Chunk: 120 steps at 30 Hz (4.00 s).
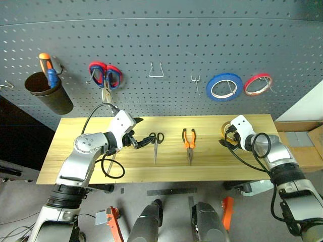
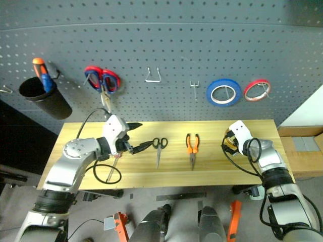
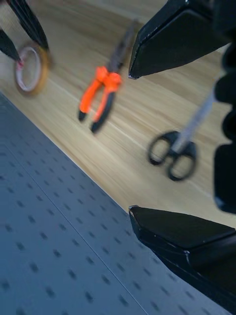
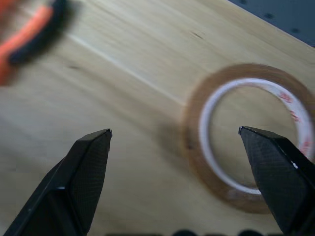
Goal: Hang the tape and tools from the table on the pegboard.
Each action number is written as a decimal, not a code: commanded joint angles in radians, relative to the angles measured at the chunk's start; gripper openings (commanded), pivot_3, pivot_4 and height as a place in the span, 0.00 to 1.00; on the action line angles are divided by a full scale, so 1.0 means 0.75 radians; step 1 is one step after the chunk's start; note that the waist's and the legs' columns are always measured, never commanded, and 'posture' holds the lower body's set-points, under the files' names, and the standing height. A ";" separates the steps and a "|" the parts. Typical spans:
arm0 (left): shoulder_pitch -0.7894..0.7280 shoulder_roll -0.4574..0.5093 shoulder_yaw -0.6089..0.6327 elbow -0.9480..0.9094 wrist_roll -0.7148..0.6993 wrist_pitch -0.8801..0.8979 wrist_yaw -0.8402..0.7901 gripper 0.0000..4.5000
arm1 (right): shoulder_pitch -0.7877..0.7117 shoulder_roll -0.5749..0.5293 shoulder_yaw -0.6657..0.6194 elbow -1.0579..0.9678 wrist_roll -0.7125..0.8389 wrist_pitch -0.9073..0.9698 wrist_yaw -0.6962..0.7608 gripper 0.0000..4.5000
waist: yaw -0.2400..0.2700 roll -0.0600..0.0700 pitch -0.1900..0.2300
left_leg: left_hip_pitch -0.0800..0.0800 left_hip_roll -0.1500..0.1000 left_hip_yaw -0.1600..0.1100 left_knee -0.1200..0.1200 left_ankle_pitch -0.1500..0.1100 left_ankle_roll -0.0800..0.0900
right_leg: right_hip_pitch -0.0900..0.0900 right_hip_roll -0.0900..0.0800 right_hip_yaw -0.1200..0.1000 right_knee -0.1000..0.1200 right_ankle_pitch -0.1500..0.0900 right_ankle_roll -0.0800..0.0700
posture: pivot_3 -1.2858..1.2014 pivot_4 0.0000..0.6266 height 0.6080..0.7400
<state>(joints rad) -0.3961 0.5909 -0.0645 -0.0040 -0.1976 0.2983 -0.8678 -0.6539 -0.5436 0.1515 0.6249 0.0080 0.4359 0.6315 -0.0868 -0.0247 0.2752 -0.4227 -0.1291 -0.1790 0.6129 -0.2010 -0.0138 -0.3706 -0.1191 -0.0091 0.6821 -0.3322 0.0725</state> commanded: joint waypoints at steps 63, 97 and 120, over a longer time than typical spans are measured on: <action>0.183 0.091 0.293 -0.235 -0.188 0.085 0.055 1.00 | 0.298 0.046 0.171 -1.444 -0.568 -0.304 -0.076 0.07 | -0.003 -0.009 0.047 | -0.015 0.004 0.017 0.020 -0.002 0.001 | -0.025 -0.006 -0.001 0.019 0.007 0.003 | 0.45 0.50 1.00; 0.298 0.223 0.271 -0.175 -0.117 -0.040 -0.028 1.00 | 0.420 0.314 0.124 -1.354 -0.393 0.040 -0.049 0.99 | -0.004 -0.009 0.047 | -0.015 0.007 0.015 0.017 -0.002 0.000 | -0.026 -0.005 -0.001 0.020 0.007 0.002 | 0.46 0.52 1.00; 0.185 0.364 0.133 0.214 -0.019 -0.319 -0.353 1.00 | 0.023 0.881 -0.136 -0.533 -0.194 0.588 -0.643 0.99 | -0.050 -0.008 0.047 | -0.015 0.026 0.035 0.013 0.001 -0.005 | -0.046 0.004 0.000 0.025 0.020 -0.010 | 0.45 0.52 1.00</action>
<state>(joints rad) -0.2527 0.8650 0.0295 0.1635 -0.2118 0.0754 -1.1258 -0.6220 0.0958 0.0438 0.2148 -0.1603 0.9067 0.1633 -0.1241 -0.0309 0.3107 -0.4341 -0.1093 -0.1517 0.6218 -0.2003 -0.0179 -0.4056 -0.1164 -0.0093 0.7014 -0.3169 0.0647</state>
